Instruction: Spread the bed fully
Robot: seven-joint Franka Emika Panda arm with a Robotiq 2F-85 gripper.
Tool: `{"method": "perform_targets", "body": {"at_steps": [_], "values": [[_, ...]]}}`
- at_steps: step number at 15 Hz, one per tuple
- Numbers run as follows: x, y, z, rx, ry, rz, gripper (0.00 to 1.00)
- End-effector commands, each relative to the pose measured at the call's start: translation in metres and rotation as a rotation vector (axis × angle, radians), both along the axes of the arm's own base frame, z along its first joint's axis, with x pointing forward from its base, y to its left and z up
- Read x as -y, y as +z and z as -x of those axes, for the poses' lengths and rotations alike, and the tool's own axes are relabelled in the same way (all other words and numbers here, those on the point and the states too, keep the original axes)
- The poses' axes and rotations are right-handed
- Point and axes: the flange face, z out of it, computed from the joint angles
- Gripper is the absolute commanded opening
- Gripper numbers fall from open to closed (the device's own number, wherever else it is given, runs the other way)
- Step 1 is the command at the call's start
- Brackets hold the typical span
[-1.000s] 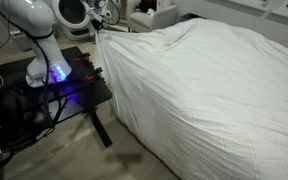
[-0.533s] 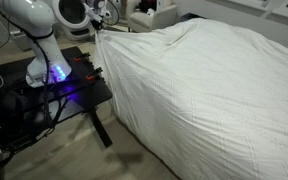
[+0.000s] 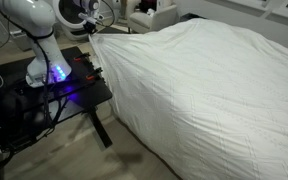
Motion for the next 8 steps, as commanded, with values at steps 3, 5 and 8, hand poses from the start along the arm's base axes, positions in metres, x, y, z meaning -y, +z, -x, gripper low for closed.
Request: {"method": "perform_targets", "body": {"at_steps": [3,5,8], "values": [[-0.007,0.007,0.036,-0.166,0.140,0.088,0.00],[0.005,0.002,0.047,-0.213,0.214,0.151,0.00],[0.016,-0.002,0.055,-0.256,0.308,0.226,0.00]]}}
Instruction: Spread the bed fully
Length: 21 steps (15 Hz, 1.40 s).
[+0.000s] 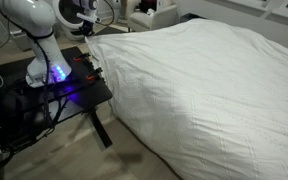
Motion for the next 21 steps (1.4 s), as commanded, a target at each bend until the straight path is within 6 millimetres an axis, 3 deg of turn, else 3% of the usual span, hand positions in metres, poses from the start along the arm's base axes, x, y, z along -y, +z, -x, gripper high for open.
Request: {"method": "perform_targets", "body": {"at_steps": [1,5,12,13,14,18,21], "values": [[0.002,0.005,0.025,-0.067,0.112,0.072,0.00],[0.000,0.014,0.031,-0.104,0.157,0.075,0.00],[-0.026,0.017,0.019,-0.006,-0.044,-0.034,0.00],[-0.027,0.017,0.018,0.003,-0.047,-0.020,0.27],[-0.026,0.018,0.017,0.008,-0.054,-0.007,0.28],[-0.029,0.027,0.004,0.054,-0.113,0.018,0.57],[-0.017,0.035,-0.026,0.118,-0.179,0.010,0.79]]}}
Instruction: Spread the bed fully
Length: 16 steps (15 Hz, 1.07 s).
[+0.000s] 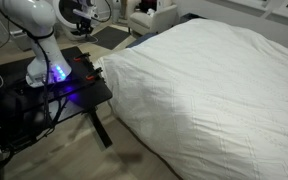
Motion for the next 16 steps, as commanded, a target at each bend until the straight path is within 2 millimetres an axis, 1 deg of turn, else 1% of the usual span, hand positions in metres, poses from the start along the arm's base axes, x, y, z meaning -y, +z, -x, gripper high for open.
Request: {"method": "perform_targets", "body": {"at_steps": [1,3,4,7,9,10,11,13,16], "values": [[0.019,0.018,-0.040,0.088,-0.101,0.002,0.87],[0.042,0.022,-0.070,0.140,-0.172,0.007,0.99],[0.056,0.025,-0.086,0.163,-0.212,0.012,1.00],[0.098,0.035,-0.128,0.208,-0.323,0.029,1.00],[0.123,0.044,-0.149,0.234,-0.383,0.035,1.00],[0.134,0.049,-0.157,0.250,-0.413,0.037,1.00],[0.144,0.059,-0.162,0.262,-0.439,0.040,1.00],[0.162,0.074,-0.174,0.292,-0.492,0.043,1.00],[0.187,0.103,-0.191,0.337,-0.567,0.040,1.00]]}}
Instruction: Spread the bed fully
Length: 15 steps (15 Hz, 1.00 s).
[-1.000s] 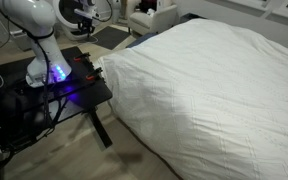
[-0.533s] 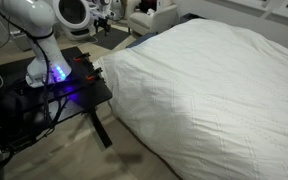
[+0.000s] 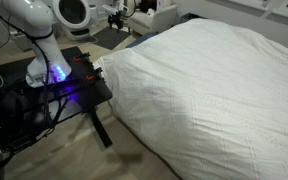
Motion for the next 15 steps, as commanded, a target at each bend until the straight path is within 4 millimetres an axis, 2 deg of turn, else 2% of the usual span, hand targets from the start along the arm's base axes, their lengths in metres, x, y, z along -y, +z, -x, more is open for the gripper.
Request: {"method": "perform_targets", "body": {"at_steps": [1,7,15], "values": [[0.027,0.041,-0.013,0.063,-0.108,-0.001,1.00],[0.079,0.085,-0.047,0.151,-0.249,-0.006,1.00],[0.132,0.122,-0.081,0.253,-0.394,-0.020,1.00]]}}
